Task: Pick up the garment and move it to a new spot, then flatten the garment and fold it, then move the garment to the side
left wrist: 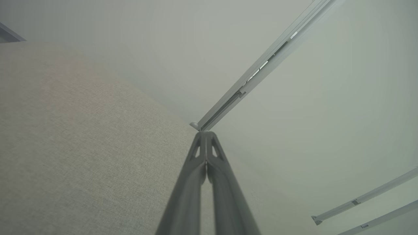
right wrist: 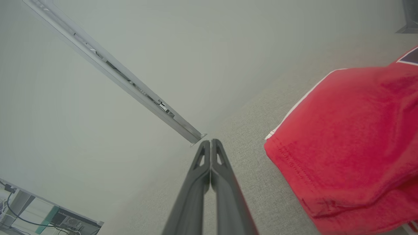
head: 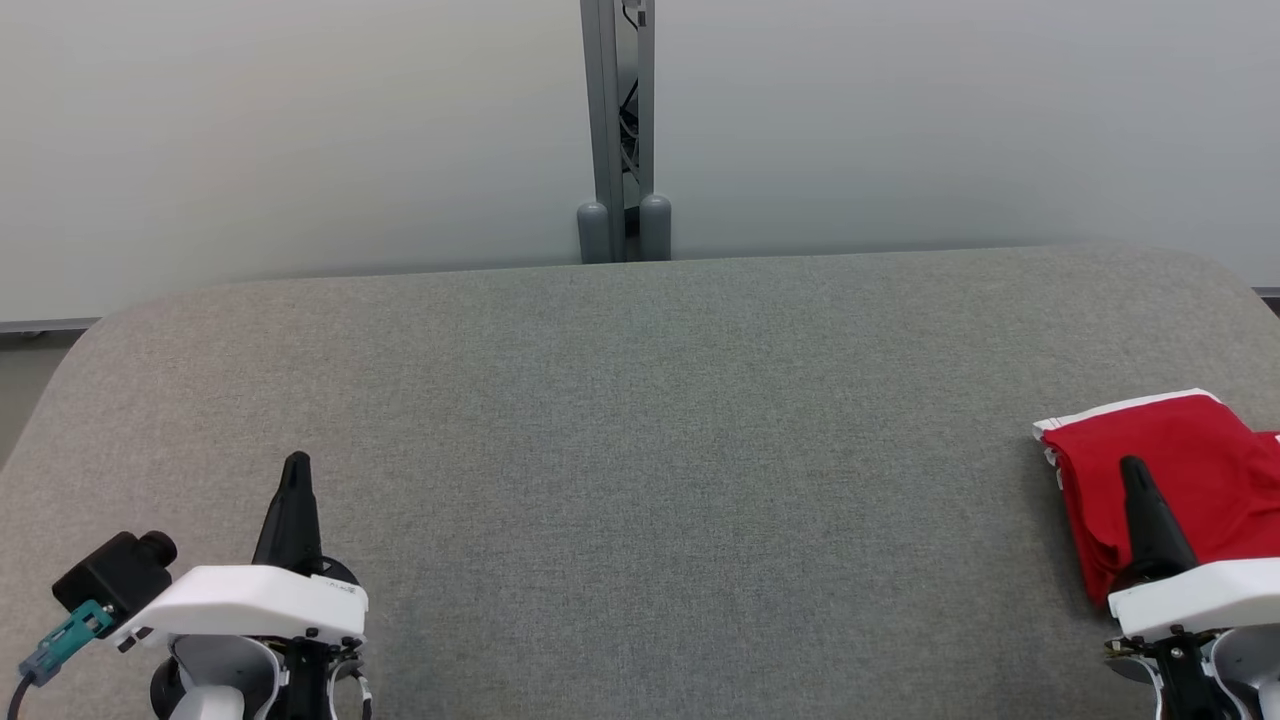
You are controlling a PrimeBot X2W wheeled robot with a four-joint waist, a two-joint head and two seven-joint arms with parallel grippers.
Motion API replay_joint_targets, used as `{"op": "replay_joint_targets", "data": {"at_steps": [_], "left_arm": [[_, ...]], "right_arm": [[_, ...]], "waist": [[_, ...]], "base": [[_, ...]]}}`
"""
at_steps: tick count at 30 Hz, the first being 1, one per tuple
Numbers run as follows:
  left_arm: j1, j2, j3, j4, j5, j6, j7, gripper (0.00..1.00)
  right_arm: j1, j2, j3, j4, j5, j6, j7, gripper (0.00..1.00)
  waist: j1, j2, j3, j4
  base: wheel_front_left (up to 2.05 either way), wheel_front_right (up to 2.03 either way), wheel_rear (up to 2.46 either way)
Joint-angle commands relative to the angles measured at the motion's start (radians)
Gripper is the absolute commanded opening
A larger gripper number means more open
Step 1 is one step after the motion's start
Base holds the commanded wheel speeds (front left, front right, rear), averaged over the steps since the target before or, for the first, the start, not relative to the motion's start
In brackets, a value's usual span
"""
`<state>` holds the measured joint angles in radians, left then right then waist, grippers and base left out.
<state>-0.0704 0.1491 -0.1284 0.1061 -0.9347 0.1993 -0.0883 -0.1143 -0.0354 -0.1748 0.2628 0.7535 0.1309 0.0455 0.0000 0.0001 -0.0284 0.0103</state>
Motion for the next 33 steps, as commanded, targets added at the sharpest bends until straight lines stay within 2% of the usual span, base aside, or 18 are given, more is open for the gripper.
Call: {"op": "replay_joint_targets", "data": {"at_steps": [1, 33], "left_arm": [[-0.036, 0.004, 0.014, -0.015, -0.028, 0.002, 0.003, 0.0], [-0.123, -0.046, 0.09, -0.018, -0.34, 0.003, 0.059, 0.0]], "right_arm": [[-0.035, -0.01, -0.009, 0.0, 0.032, 0.0, 0.009, 0.0], [-0.184, -0.015, -0.079, 0.144, 0.366, 0.0, 0.105, 0.0]], "waist": [[0.0, -0.0001, 0.0, 0.0], [0.0, -0.0001, 0.005, -0.006]], "base": [[0.0, 0.0, 0.0], [0.0, 0.0, 0.0]]}}
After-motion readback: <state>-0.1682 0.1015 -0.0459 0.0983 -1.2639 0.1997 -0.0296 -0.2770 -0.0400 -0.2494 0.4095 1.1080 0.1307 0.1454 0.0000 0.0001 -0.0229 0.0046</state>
